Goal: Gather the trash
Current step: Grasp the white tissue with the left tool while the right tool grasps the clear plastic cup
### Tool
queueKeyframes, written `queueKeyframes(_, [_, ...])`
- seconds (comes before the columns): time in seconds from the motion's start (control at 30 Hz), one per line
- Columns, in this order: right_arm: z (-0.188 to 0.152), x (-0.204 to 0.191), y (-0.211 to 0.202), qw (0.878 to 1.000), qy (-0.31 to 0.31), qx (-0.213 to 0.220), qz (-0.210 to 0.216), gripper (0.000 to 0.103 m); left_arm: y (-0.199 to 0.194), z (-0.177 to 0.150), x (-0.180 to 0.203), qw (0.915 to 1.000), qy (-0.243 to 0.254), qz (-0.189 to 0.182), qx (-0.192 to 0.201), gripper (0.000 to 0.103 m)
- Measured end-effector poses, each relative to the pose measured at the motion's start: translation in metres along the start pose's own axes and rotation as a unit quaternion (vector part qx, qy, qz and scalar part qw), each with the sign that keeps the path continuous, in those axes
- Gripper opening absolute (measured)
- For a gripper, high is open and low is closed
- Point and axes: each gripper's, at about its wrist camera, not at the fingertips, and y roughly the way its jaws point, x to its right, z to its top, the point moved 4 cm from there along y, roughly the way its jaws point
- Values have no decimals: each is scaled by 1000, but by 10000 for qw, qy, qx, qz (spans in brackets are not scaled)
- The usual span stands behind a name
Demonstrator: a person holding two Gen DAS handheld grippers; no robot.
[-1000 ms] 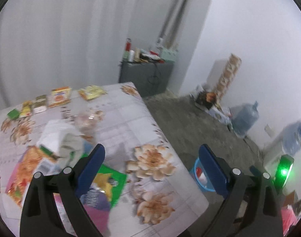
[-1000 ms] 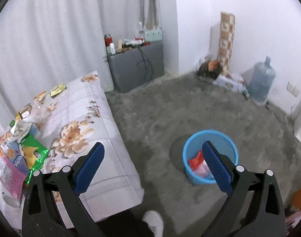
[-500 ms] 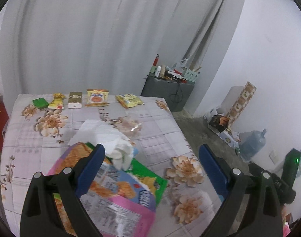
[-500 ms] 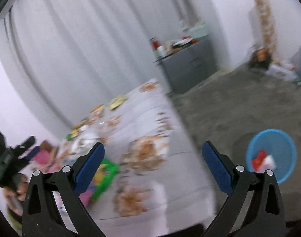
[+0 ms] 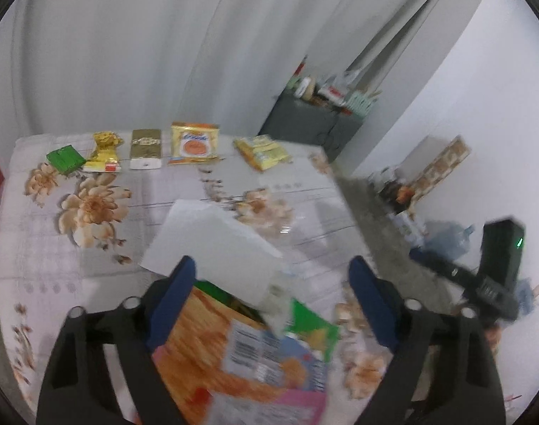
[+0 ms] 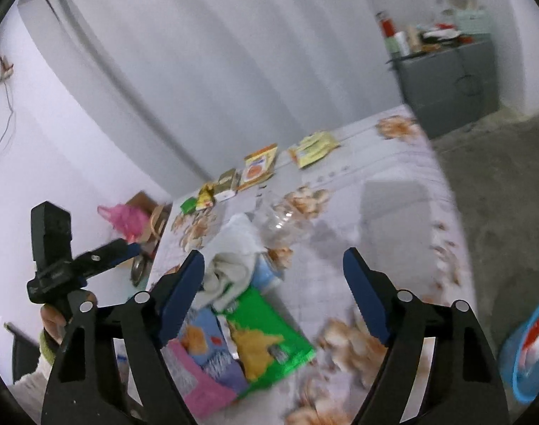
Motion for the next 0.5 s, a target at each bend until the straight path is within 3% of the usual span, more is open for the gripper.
queueKeyframes(0.2, [26, 0, 64, 9981, -60, -616, -76, 70, 32, 1, 17, 9906, 1276, 135, -483, 78])
queueKeyframes(0.33, [30, -4, 95, 9947, -234, -988, -185, 69, 51, -10, 40, 9673, 2420, 472, -591, 76])
queueKeyframes(0.4, [31, -4, 107, 9928, -263, -1155, -186, 67, 63, -14, 42, 9600, 2625, 573, -786, 68])
queueKeyframes(0.5, [31, -3, 120, 9910, -284, -1297, -181, 64, 77, -17, 38, 9556, 2693, 663, -993, 57])
